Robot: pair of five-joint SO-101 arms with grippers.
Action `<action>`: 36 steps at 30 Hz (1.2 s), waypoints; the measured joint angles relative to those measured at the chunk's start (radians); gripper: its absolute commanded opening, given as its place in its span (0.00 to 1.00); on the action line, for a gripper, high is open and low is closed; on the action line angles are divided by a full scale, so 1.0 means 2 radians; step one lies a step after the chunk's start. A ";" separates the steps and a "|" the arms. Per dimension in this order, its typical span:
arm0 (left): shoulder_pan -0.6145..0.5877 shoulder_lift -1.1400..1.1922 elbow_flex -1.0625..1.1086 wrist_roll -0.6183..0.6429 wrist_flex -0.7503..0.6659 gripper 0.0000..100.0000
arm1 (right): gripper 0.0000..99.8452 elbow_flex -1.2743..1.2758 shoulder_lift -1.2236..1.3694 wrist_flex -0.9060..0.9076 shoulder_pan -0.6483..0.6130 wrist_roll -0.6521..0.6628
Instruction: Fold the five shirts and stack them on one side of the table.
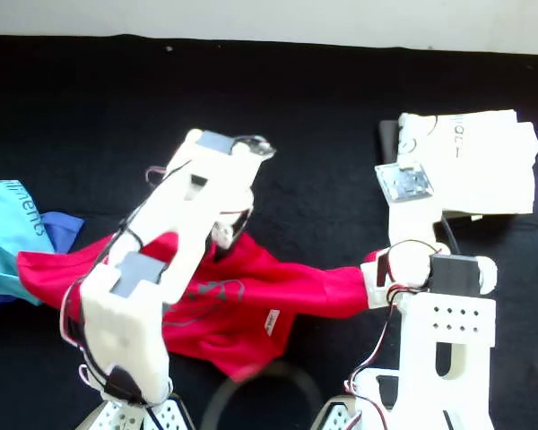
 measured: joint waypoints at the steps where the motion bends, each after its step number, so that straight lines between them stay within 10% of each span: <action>1: 0.001 -0.018 0.028 0.001 -0.003 0.08 | 0.01 0.000 0.000 0.000 0.007 0.000; 18: -0.015 -0.330 0.200 -0.028 -0.129 0.08 | 0.01 -0.002 0.000 0.000 0.157 0.059; 26: -0.015 -0.192 0.154 -0.002 -0.246 0.08 | 0.01 -0.002 0.000 0.000 0.233 0.109; 36: 0.029 0.051 -0.065 0.037 -0.174 0.08 | 0.01 0.007 0.000 0.000 0.238 0.114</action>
